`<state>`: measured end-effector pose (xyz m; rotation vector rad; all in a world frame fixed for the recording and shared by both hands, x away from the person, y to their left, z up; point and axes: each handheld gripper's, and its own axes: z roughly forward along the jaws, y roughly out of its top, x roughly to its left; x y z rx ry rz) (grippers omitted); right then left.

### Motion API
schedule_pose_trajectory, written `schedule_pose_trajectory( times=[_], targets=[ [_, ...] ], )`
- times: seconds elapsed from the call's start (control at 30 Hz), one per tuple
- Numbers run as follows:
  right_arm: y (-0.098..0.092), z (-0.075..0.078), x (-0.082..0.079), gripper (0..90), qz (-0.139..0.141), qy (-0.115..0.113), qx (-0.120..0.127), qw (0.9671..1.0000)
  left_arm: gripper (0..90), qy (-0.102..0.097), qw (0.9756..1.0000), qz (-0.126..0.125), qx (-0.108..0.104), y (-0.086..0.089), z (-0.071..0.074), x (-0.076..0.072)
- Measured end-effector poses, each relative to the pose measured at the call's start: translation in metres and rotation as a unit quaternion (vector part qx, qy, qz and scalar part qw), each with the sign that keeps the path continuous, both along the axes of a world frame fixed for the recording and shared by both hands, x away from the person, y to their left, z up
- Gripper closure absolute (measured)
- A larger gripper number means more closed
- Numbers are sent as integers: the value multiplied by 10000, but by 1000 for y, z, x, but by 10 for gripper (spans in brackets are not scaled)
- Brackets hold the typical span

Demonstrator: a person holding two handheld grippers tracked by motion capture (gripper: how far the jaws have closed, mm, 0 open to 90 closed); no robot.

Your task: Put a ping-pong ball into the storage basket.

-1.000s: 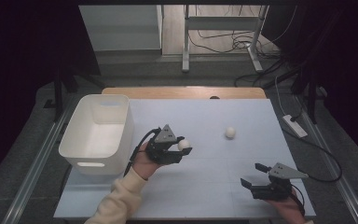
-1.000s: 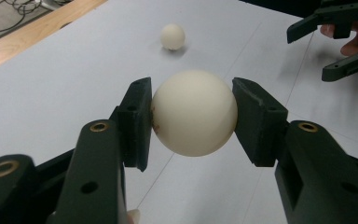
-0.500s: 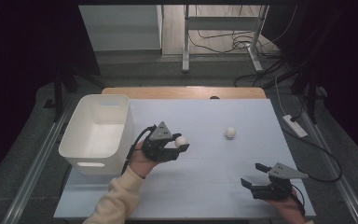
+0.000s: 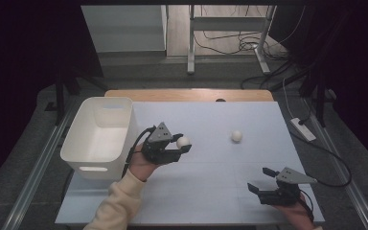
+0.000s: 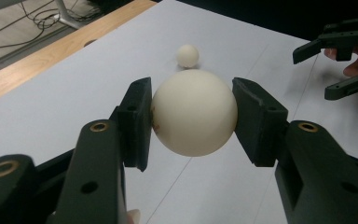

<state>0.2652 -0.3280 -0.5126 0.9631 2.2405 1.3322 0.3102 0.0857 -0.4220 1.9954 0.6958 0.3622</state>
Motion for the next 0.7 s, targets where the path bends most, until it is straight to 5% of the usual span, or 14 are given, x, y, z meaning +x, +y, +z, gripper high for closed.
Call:
schedule_pose_trajectory(
  times=[0.7],
  targets=[
    [0,0,0,131,-16,-18,1,10000,509,-148,9994,240,-212,20,12,-2]
  ],
)
